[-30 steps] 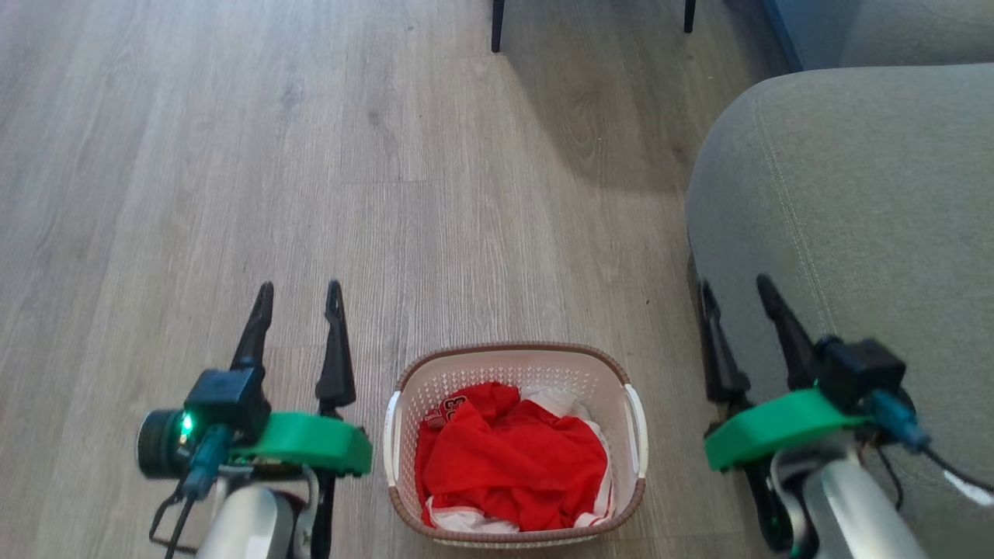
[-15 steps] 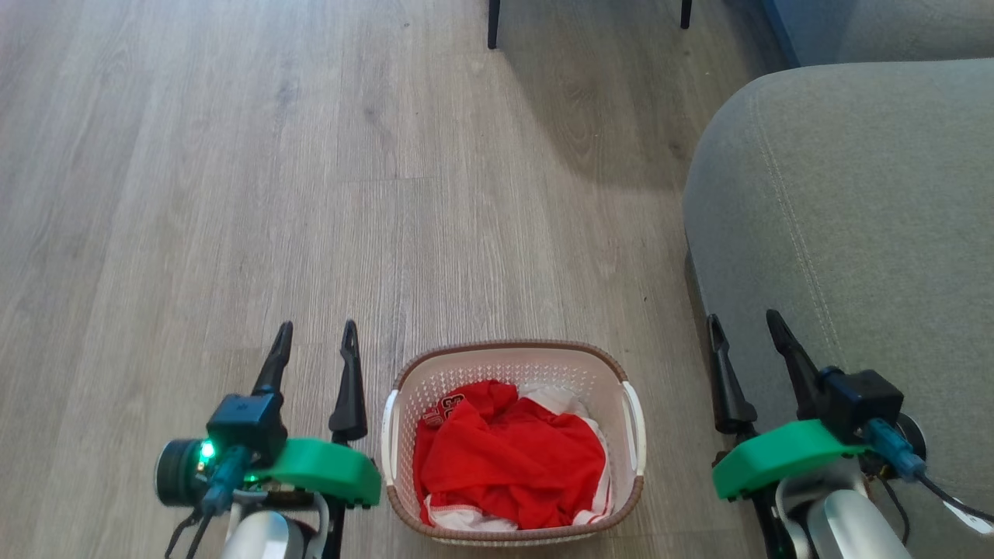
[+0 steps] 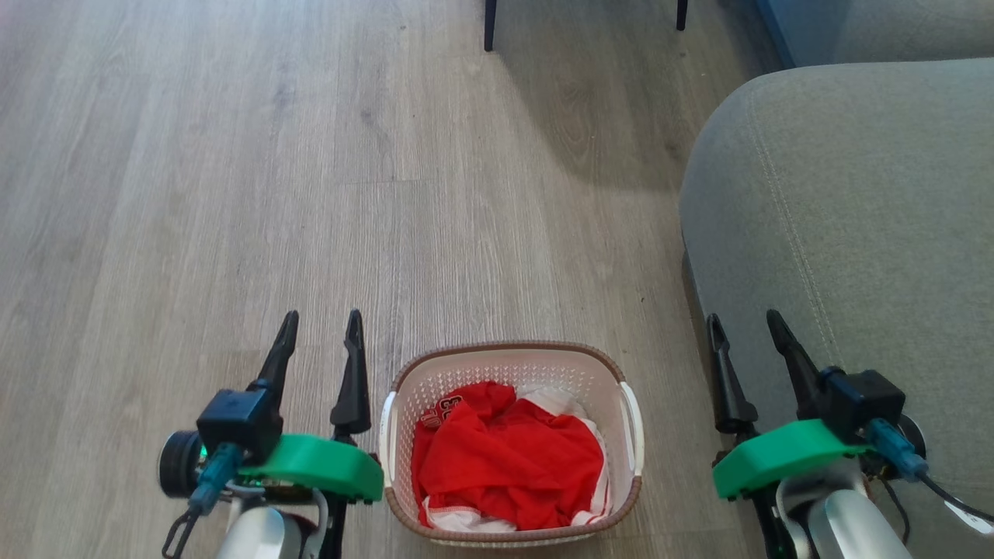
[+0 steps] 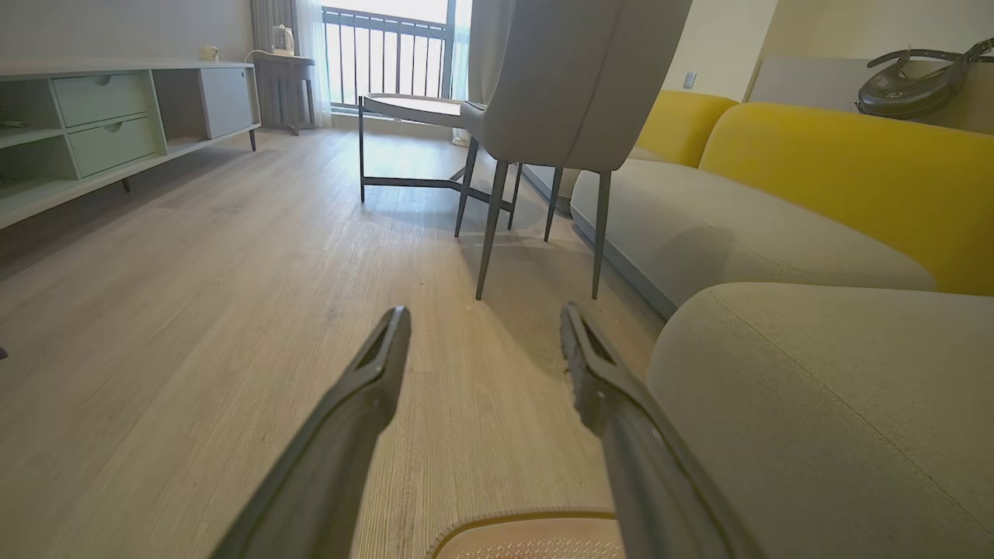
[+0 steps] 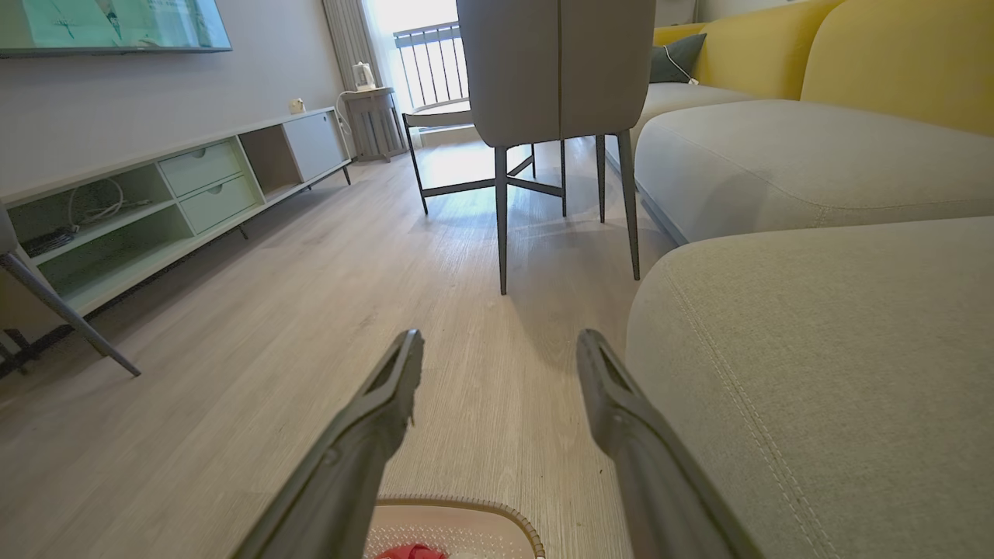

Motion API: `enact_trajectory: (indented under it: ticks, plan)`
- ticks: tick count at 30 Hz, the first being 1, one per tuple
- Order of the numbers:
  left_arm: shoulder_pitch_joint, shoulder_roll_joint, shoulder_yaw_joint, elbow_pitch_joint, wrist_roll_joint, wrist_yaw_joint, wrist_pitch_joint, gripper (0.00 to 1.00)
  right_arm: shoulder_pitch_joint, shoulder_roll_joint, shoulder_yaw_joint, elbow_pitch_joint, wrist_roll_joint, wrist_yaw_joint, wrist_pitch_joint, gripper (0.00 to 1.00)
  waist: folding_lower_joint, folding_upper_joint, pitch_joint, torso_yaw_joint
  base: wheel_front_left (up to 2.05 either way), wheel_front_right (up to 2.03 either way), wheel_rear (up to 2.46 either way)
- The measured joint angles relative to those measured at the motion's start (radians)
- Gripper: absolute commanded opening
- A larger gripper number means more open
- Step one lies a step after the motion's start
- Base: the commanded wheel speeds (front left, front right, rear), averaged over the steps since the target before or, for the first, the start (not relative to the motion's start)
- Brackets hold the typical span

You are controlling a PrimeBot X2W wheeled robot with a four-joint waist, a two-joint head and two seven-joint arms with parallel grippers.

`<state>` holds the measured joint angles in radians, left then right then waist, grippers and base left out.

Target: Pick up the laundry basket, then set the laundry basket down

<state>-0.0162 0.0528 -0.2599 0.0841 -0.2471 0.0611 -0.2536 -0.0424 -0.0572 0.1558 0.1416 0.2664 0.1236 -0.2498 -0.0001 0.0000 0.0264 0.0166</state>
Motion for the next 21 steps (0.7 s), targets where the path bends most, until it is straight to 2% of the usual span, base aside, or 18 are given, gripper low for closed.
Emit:
enact_trajectory:
  ticks: [21]
  plan:
    - [0.0,-0.001,0.005,0.017,-0.031,-0.009,0.0,1.0,0.0,0.0,0.001,0.006,0.009,0.0,0.0,1.0,0.0,0.0,-0.011,-0.004,0.0,0.0,0.0]
